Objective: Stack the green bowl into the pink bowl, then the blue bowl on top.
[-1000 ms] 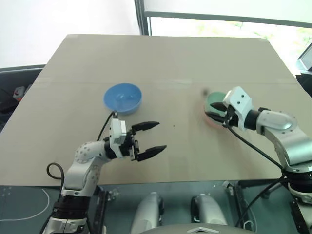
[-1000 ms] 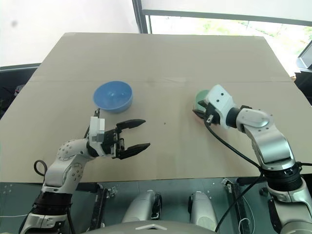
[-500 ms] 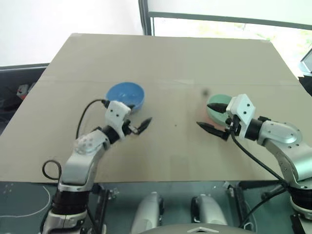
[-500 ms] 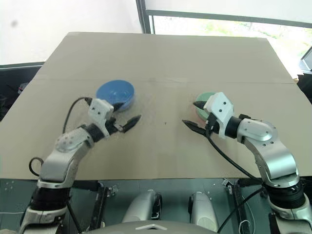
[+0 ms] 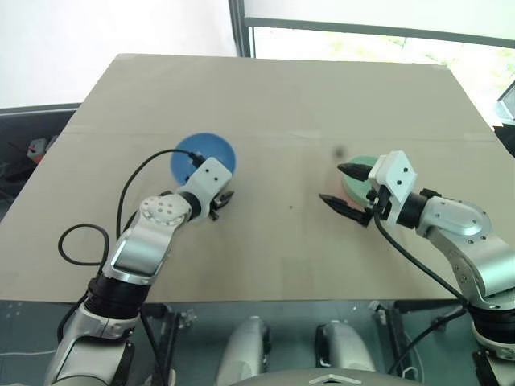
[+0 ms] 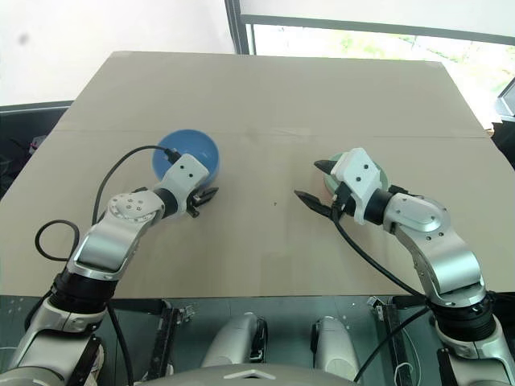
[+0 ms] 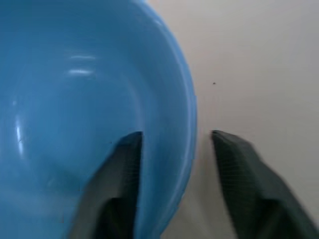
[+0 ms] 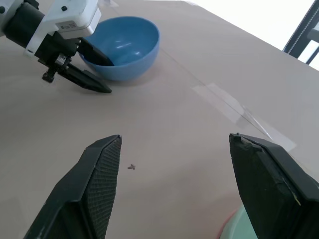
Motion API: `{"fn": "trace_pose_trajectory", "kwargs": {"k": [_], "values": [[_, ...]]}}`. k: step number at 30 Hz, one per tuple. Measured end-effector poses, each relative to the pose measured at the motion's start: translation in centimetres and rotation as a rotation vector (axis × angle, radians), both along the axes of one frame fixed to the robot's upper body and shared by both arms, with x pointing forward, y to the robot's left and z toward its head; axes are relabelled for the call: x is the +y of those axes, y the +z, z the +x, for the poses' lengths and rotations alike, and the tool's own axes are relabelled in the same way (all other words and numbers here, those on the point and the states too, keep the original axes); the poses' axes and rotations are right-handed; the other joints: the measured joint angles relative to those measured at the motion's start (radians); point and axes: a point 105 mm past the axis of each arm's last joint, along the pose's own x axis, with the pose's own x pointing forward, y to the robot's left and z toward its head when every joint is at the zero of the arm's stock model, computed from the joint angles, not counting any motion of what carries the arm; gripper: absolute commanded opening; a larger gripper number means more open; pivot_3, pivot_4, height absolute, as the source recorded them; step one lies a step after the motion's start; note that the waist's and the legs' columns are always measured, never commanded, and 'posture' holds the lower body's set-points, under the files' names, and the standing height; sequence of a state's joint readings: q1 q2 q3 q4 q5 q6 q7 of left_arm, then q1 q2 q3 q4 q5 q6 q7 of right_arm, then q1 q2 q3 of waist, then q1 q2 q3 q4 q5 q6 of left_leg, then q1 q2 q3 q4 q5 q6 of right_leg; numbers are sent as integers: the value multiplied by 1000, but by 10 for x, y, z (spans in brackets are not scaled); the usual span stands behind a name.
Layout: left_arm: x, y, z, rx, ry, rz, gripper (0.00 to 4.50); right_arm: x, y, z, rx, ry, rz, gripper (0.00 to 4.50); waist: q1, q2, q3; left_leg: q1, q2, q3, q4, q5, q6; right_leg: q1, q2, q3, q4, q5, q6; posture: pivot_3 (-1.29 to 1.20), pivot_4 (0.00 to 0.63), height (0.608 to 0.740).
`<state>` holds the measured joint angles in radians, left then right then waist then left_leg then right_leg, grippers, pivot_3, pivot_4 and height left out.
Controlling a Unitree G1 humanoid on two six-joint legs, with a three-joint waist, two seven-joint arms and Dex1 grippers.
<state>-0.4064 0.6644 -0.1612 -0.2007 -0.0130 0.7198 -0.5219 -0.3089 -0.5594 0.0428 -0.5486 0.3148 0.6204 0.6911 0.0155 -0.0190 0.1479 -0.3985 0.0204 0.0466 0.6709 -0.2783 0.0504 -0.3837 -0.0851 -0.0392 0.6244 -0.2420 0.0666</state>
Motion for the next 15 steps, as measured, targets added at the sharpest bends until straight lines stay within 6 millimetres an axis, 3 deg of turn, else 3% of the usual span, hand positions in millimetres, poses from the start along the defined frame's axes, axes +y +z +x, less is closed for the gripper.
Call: {"fn": "trace_pose_trajectory", "kwargs": {"k": [1,2,4,8,15], "values": [[0,2,2,-7,-8,6,365,0,0,0,-2,-4,-1,3631,0,0,0,0,0,0,1,0,0,0,0,0,0,0,0,0,150,740],[-1,7,5,-33,-20,16,131,-1,0,0,-4,-7,-2,3631,0,0,0,0,0,0,1,0,0,0,0,0,0,0,0,0,150,740],[-4,18,8,-70,-45,16,131,-2,-1,1,-4,-14,-4,3631,0,0,0,1,0,0,1,0,0,1,0,0,0,0,0,0,150,740],[-35,34,6,-121,-206,-71,131,-5,-1,2,-6,-39,-2,3631,0,0,0,0,0,0,1,0,0,0,0,0,0,0,0,0,150,740],[-129,98,-8,-220,-674,-209,131,-37,-5,-6,-23,-189,-28,3631,15,-1,0,-2,-5,-1,2,0,1,1,-1,-1,0,0,0,0,150,740]]}}
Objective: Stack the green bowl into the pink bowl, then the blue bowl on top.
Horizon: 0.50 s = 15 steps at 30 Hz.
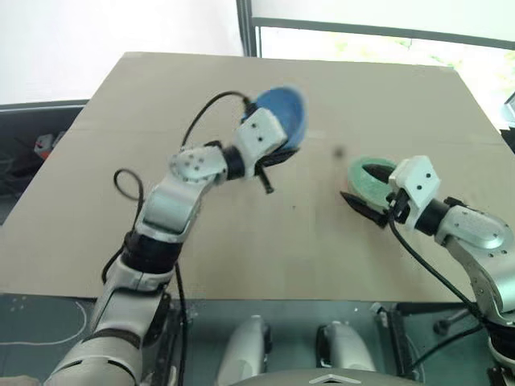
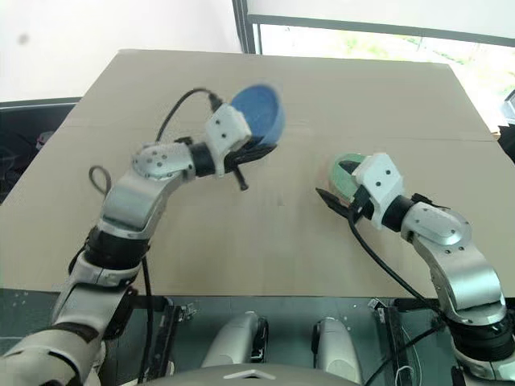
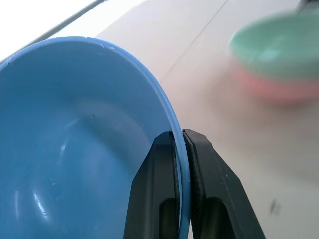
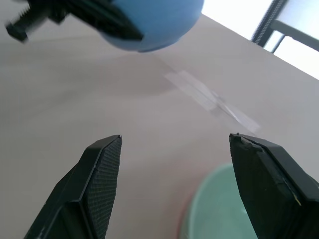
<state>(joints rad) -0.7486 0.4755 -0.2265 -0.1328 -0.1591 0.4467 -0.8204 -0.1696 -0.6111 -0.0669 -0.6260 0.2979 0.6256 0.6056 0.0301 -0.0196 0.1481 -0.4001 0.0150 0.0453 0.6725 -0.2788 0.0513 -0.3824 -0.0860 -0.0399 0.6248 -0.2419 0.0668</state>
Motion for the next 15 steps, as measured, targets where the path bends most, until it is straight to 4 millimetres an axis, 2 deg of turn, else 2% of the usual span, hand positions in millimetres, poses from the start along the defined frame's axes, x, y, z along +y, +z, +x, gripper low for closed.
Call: {"fn": "trace_pose_trajectory", "kwargs": {"k": [2,5,8,10,15], "values": [[-20,0,-4,-1,-112,4,131,-8,-3,-5,5,-34,-10,3631,-3,0,0,0,0,0,0,0,0,0,0,0,0,0,0,0,150,740],[-46,-12,-5,14,-271,15,131,-22,-10,-18,10,-108,-30,3631,-6,0,0,1,0,1,0,0,0,0,1,0,-1,0,0,0,150,740],[-57,-20,-6,63,-385,38,131,-29,-9,-27,-3,-159,-37,3631,-14,0,0,1,0,1,1,0,0,0,1,1,-1,0,0,0,150,740],[-65,-18,-4,42,-471,68,131,-38,-10,-38,-6,-221,-41,3631,-14,0,0,1,0,0,2,0,0,0,1,1,-1,0,0,0,150,740],[-83,-17,-1,3,-586,103,131,-44,-7,-53,-24,-309,-39,3631,-13,0,0,1,0,1,3,-2,3,0,0,2,-1,0,1,0,150,740]]}}
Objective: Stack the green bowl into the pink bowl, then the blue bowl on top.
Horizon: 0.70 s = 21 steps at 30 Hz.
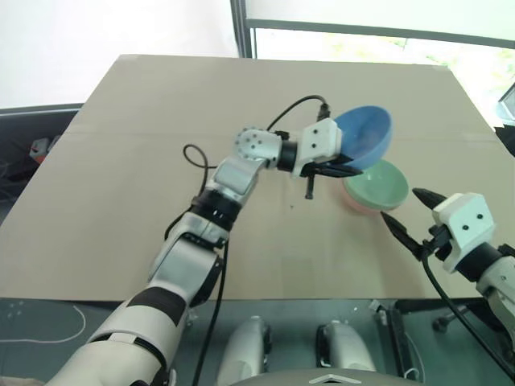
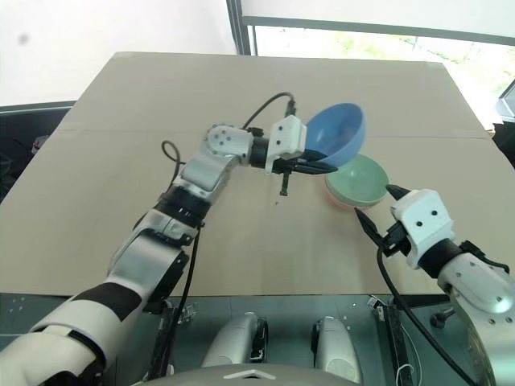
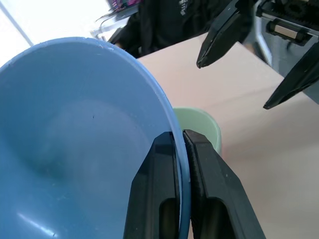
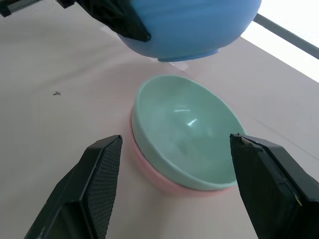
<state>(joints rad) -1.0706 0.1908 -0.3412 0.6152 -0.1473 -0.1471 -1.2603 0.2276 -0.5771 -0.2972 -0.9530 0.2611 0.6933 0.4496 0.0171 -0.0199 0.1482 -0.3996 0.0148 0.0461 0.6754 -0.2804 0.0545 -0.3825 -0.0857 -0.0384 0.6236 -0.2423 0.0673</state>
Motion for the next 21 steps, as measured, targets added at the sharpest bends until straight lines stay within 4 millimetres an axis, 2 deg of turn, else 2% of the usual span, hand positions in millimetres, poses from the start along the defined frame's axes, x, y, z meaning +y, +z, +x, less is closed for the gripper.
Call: {"fn": "trace_pose_trajectory", "kwargs": {"k": [2,5,6,7,9,11,14,17,19,21], "values": [[-8,-2,-1,4,-43,12,131,0,1,-3,-11,-27,7,3631,0,0,0,0,0,0,0,-1,2,0,0,0,0,0,0,0,150,740],[-16,-4,-10,57,-143,43,1063,-1,2,-5,-23,-52,6,3631,-2,0,0,-1,0,0,1,-1,2,0,0,0,0,0,0,0,150,740],[-17,-3,-13,67,-177,52,1763,-1,2,-5,-27,-58,5,3631,-3,0,0,-1,0,0,1,-1,2,0,0,0,0,0,1,0,150,740],[-16,-2,-13,67,-184,55,1884,-1,2,-5,-28,-63,4,3631,-3,0,0,0,0,0,1,-1,2,0,0,0,0,0,1,0,150,740],[-17,-1,-11,47,-167,40,2549,-2,2,-5,-28,-69,2,3631,-2,0,0,0,0,0,1,-2,3,0,0,0,0,0,1,0,150,740],[-18,1,-7,23,-138,17,2549,-2,2,-6,-28,-70,2,3631,-2,0,0,0,0,0,1,-2,3,0,0,0,1,0,1,0,150,740],[-4,10,5,2,-53,-28,2549,-2,-1,-7,-19,-64,4,3631,-3,0,0,0,0,0,2,-2,3,0,0,0,1,0,1,0,150,740],[27,17,13,74,71,-157,2549,0,-9,-13,25,-33,13,3631,-9,1,0,1,5,0,1,0,1,0,0,1,1,0,1,0,150,740],[54,8,16,139,167,-245,2549,3,-12,-16,43,5,23,3631,-8,1,0,1,6,0,0,0,0,0,0,1,1,0,1,0,150,740],[79,-11,11,198,246,-253,2549,-1,-17,-19,82,41,27,3631,-7,1,0,1,6,1,1,0,0,1,0,1,1,0,1,0,150,740]]}}
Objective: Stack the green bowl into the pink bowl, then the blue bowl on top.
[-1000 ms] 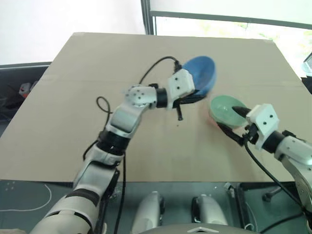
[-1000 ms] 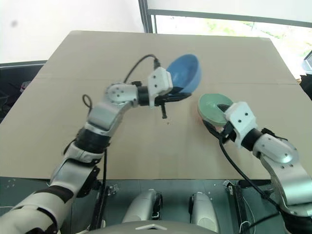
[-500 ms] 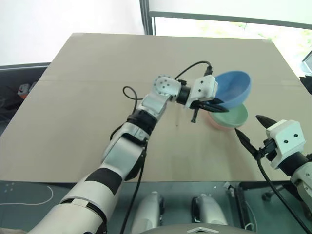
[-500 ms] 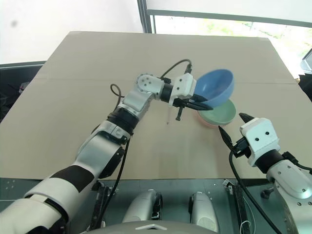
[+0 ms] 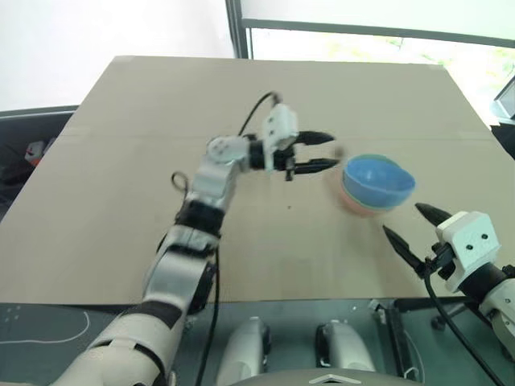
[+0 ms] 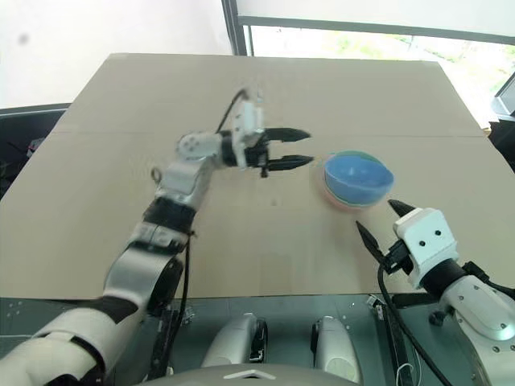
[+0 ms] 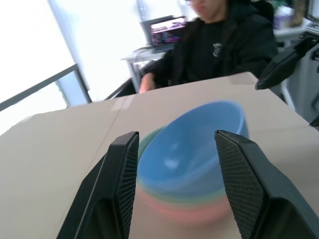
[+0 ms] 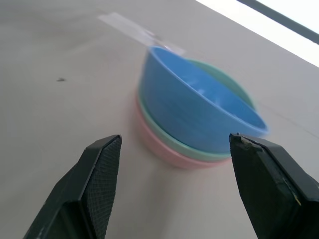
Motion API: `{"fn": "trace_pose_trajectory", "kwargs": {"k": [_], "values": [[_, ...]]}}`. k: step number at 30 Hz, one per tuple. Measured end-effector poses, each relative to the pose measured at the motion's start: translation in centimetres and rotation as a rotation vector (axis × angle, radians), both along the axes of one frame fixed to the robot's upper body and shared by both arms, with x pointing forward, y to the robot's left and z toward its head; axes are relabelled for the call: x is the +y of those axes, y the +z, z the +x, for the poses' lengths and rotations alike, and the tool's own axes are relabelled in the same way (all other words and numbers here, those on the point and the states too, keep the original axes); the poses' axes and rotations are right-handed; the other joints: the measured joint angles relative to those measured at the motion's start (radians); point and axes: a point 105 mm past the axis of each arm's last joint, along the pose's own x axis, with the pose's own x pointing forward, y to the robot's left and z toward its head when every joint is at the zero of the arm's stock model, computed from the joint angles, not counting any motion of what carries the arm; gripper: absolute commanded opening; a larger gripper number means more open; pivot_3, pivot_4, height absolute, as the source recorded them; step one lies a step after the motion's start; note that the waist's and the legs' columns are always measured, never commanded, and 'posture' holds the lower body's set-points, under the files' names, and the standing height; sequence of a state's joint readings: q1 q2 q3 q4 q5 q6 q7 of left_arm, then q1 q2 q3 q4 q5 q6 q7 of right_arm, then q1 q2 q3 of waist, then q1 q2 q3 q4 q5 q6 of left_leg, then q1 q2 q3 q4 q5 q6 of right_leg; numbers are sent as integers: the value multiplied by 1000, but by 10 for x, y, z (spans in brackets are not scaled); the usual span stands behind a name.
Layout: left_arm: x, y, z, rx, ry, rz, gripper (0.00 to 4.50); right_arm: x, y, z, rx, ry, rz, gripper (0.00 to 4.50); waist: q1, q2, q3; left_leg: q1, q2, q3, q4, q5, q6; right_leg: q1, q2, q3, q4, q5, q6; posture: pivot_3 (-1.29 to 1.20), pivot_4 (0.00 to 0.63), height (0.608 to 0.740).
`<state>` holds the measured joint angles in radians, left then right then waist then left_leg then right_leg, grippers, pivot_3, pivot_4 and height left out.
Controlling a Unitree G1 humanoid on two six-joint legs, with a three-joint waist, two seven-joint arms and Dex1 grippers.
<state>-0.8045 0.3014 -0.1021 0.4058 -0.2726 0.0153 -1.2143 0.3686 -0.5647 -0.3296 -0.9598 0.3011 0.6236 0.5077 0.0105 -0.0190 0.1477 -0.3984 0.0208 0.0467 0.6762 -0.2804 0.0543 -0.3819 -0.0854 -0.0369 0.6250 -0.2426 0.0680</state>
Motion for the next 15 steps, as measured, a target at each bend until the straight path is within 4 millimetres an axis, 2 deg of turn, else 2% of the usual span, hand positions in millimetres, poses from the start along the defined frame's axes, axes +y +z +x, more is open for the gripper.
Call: {"fn": "trace_pose_trajectory", "kwargs": {"k": [1,2,3,4,5,8,11,13,15], "values": [[15,-12,-4,58,26,12,2549,-4,-4,-1,32,19,3,3631,1,0,0,0,0,0,0,0,0,0,0,0,0,0,0,0,150,740],[29,-20,-9,120,42,12,3114,-8,-7,-3,64,25,12,3872,1,0,0,0,0,0,1,0,0,0,0,0,0,0,0,0,150,740],[42,-25,-16,179,54,5,3361,-12,-9,-3,85,38,37,4134,3,-1,0,0,0,-1,2,0,0,1,0,-1,0,0,0,0,150,740],[53,-27,-23,206,74,-8,3797,-17,-8,-3,98,55,61,4424,5,0,0,0,0,-1,3,0,0,2,-1,-1,0,0,0,0,150,740],[60,-27,-26,207,98,-16,4363,-21,-8,-3,109,62,70,4500,9,0,0,1,0,-2,4,0,0,3,-1,-2,0,0,0,0,150,740],[79,-24,-32,193,221,-33,4475,-36,-5,-3,123,79,57,4500,15,0,0,2,0,-3,5,-1,1,5,-2,-2,0,0,0,0,150,740],[103,-35,-44,208,336,2,4475,-65,-4,-7,146,32,15,4500,13,0,0,3,0,-2,5,-1,1,5,-1,-1,0,0,0,0,150,740],[123,-45,-54,247,399,38,4475,-82,-5,-16,179,13,5,4500,11,0,0,3,0,-2,4,-1,1,5,-1,-2,0,0,-1,0,150,740],[139,-45,-61,262,447,39,4475,-94,-4,-24,211,11,7,4500,11,0,0,3,1,-2,4,-1,1,5,-1,-2,0,0,-1,0,150,740]]}}
